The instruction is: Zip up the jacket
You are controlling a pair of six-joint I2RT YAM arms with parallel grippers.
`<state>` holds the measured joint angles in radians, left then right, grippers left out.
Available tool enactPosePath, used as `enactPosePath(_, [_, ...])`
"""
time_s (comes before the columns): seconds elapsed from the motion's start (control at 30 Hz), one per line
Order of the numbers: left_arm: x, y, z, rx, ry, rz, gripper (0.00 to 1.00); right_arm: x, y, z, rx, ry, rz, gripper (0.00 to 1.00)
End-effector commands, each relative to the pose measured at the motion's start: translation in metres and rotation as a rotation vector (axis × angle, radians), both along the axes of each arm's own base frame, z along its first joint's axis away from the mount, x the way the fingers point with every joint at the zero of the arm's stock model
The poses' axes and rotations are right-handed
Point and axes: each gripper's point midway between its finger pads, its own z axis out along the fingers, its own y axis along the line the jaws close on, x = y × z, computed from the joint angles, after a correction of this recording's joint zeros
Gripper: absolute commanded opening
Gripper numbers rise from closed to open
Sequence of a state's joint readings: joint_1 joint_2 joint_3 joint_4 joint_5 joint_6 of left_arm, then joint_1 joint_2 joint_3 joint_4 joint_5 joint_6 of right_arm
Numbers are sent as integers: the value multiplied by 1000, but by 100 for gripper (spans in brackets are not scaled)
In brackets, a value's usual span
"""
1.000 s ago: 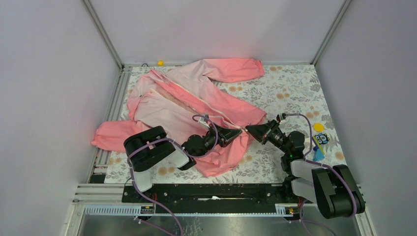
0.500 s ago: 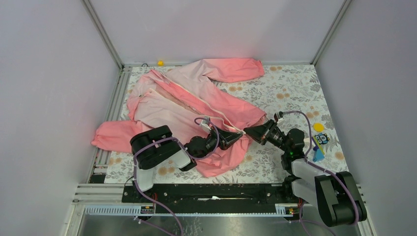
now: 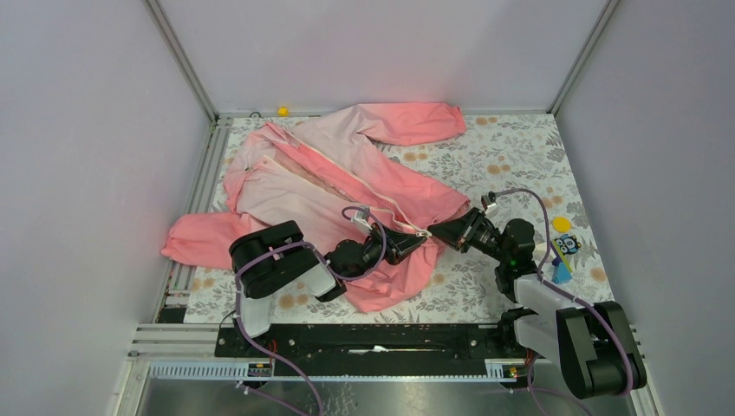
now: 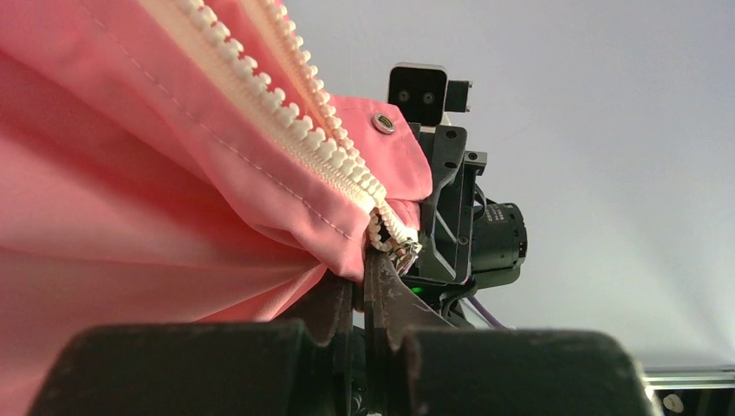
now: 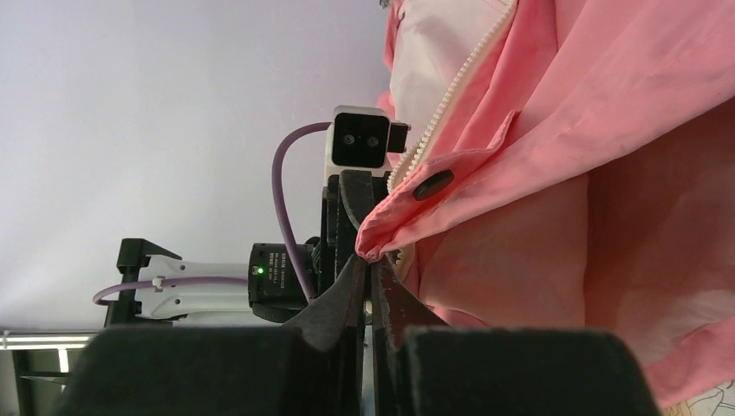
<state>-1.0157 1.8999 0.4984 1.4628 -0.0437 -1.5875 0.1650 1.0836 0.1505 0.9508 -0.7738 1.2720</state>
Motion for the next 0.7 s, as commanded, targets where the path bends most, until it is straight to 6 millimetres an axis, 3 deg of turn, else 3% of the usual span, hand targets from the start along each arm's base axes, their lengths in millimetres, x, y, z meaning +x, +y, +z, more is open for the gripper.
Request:
enactPosePath(0.0, [-22,-1,68,-177,-154,-60,0,-7,11,4,-37,-38,90,0])
enactPosePath(0.67, [-24,1,65,-169,-139,-29,0,-13,7,-10,-73,28,58,2])
